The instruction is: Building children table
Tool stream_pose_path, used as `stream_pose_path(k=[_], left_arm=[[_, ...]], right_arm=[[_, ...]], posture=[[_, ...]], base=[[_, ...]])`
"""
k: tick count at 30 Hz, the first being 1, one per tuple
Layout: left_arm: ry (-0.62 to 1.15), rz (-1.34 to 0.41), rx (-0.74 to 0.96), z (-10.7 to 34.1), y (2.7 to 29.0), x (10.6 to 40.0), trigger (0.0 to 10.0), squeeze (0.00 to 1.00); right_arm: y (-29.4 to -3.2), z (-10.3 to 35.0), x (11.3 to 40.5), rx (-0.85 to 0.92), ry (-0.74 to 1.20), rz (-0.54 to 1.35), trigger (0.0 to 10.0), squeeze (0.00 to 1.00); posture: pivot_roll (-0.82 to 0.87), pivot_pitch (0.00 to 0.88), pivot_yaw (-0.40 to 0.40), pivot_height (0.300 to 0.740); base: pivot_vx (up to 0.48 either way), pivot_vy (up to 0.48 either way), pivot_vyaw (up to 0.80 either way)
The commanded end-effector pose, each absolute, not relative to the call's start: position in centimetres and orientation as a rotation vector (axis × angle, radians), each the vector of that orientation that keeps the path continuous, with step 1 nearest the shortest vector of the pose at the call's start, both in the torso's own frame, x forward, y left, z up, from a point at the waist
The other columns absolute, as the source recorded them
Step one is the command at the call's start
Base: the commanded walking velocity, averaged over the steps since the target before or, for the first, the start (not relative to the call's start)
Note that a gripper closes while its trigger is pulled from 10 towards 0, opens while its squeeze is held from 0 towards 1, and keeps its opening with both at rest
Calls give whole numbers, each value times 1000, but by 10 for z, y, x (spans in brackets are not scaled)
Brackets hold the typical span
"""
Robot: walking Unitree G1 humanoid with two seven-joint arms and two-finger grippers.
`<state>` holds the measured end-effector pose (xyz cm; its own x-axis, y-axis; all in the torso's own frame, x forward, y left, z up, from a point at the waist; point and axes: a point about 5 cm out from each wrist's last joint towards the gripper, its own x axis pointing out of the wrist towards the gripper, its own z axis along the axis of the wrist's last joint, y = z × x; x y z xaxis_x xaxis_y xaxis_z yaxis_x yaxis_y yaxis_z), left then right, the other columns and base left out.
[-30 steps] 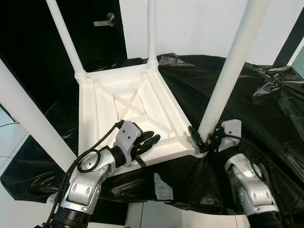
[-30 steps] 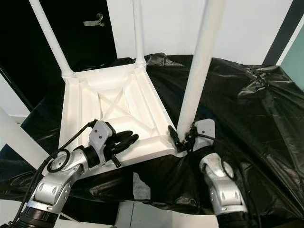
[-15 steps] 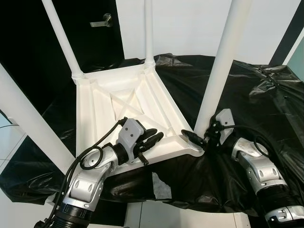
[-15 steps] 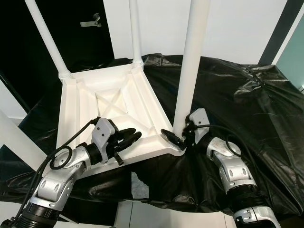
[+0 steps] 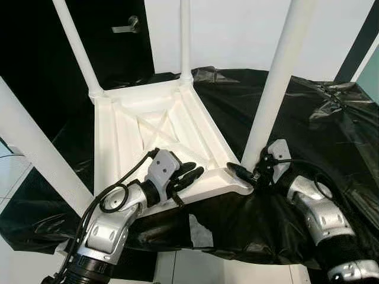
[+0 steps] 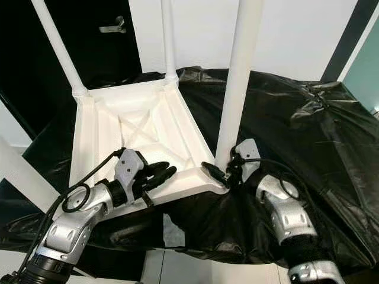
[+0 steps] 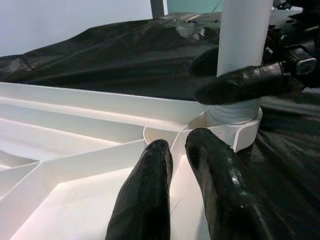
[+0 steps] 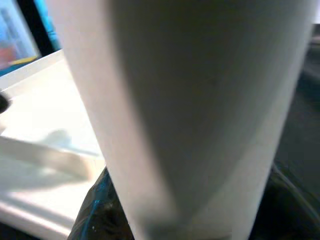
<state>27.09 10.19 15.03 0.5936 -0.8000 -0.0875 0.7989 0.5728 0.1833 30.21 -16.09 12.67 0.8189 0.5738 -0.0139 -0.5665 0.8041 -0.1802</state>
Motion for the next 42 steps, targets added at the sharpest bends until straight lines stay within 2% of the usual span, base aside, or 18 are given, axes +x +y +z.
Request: stream_pose_path(k=[1, 5, 8, 14, 18, 24, 25, 27, 28, 30, 33, 40, 41, 42], left_arm=[[7, -976, 218, 147, 101, 268, 10000, 0], [6, -981, 218, 147, 100, 268, 10000, 0], [-1, -986, 223, 149, 100, 270, 10000, 0], [4, -986, 221, 149, 102, 269, 10000, 0], [6, -994, 219, 148, 100, 270, 10000, 0], [-3, -998, 223, 151, 96, 274, 10000, 0], [-4, -999, 224, 151, 95, 274, 10000, 0], [-4, -1000, 224, 151, 95, 274, 10000, 0], [-4, -1003, 224, 151, 95, 274, 10000, 0], [-4, -1005, 224, 151, 95, 273, 10000, 0], [0, -1014, 227, 150, 94, 272, 10000, 0], [-8, -1011, 231, 153, 95, 276, 10000, 0], [-8, -1014, 233, 153, 95, 277, 10000, 0], [-8, -1014, 233, 153, 95, 277, 10000, 0]], right_arm=[[-161, 118, 298, -200, -22, 469, 10000, 0], [-156, 116, 294, -171, -35, 375, 10000, 0], [-156, 109, 290, -146, -17, 145, 10000, 0], [-146, 107, 282, -95, -4, -47, 10000, 0], [-138, 108, 281, -85, -9, -41, 10000, 0], [-142, 113, 284, -87, -33, -44, 10000, 0], [-142, 115, 285, -90, -43, -39, 10000, 67], [-143, 116, 286, -92, -49, -37, 10000, 67], [-143, 119, 287, -86, -60, -17, 10000, 1000], [-142, 120, 287, -82, -67, -8, 10000, 1000], [-143, 129, 287, -101, -107, 149, 10000, 1000], [-152, 134, 293, -135, -126, 328, 10000, 1000], [-153, 137, 295, -159, -132, 382, 10000, 212], [-153, 137, 295, -159, -132, 382, 10000, 212]], posture=[[38, 0, 11, 740], [38, 0, 13, 740], [38, 0, 12, 740], [23, 0, 25, 740], [23, 0, 25, 740], [14, 0, 34, 740], [14, 0, 34, 740], [14, 0, 34, 740], [15, 0, 33, 740], [14, 0, 35, 740], [14, 0, 33, 740], [11, 0, 36, 740], [12, 0, 39, 740], [12, 0, 39, 740]], base=[[0, 0, 0], [0, 0, 0], [0, 0, 0], [0, 0, 0], [0, 0, 0], [0, 0, 0], [0, 0, 0], [0, 0, 0], [0, 0, 0], [0, 0, 0], [0, 0, 0], [0, 0, 0], [0, 0, 0], [0, 0, 0]])
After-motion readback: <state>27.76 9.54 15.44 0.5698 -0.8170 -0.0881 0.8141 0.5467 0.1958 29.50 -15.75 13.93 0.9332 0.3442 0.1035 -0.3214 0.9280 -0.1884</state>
